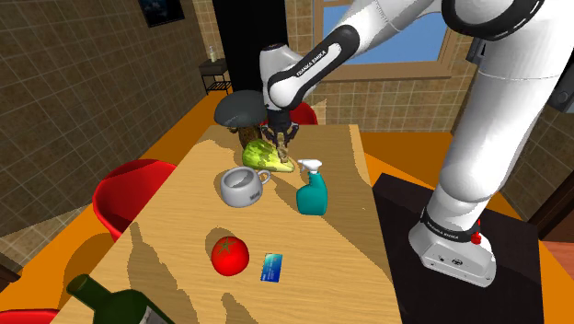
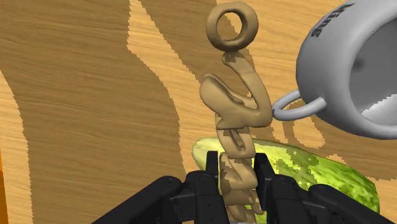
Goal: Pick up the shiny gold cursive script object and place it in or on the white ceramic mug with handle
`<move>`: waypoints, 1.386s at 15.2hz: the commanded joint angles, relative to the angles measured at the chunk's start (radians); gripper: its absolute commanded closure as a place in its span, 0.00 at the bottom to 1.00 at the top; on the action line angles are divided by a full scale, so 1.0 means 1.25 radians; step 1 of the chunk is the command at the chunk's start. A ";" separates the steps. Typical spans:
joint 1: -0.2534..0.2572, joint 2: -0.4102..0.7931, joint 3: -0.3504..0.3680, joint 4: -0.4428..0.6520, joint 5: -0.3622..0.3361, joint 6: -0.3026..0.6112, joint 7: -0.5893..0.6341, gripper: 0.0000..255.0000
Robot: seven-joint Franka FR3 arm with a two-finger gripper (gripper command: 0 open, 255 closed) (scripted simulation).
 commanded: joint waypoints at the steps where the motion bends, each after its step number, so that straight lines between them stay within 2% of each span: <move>1: 0.017 0.045 0.011 0.055 -0.016 -0.013 0.037 1.00; 8: 0.092 0.212 0.031 0.289 -0.073 -0.094 0.146 1.00; 10: 0.123 0.280 0.033 0.390 -0.092 -0.132 0.177 1.00; 21: 0.131 0.335 0.020 0.350 -0.115 -0.039 0.195 1.00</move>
